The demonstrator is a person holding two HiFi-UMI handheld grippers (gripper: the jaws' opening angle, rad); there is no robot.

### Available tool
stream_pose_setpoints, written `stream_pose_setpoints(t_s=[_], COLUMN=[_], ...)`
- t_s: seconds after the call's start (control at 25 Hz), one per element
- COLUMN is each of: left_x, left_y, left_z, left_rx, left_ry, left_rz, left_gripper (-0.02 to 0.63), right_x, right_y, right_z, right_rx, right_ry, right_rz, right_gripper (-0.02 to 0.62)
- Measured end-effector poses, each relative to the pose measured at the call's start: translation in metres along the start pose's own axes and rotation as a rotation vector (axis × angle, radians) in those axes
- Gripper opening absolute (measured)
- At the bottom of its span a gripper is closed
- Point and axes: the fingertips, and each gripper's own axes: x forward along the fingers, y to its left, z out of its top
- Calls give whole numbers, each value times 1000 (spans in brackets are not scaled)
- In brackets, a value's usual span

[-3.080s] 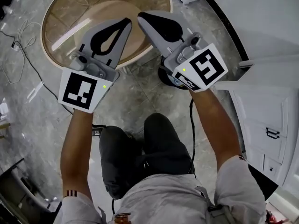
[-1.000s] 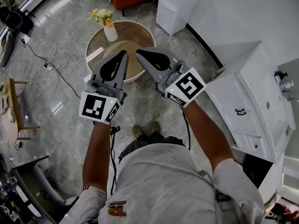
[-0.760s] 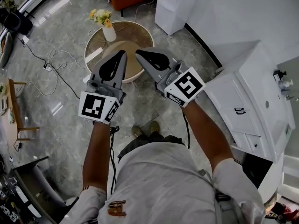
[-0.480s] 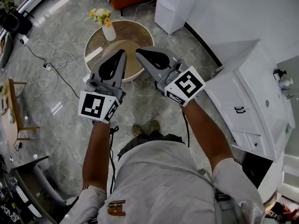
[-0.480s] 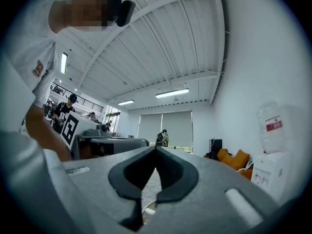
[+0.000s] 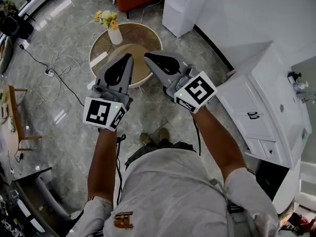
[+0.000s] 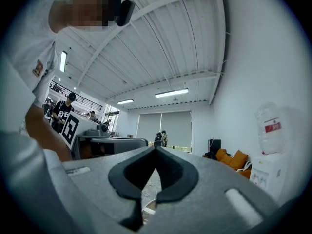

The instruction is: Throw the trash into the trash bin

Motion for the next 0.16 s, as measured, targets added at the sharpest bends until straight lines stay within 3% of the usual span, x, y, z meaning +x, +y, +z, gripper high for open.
stream_pose_setpoints(t_s=[0.16], left_x=[-5], left_y=[2], left_z=[3], left_rx=[-7], left_ry=[-3], left_rz=[8], left_gripper=[-2], right_x=[0], right_y=[4], right_z=[3], right_rx=[-3], right_ry=[1], right_rz=[0], right_gripper=[0])
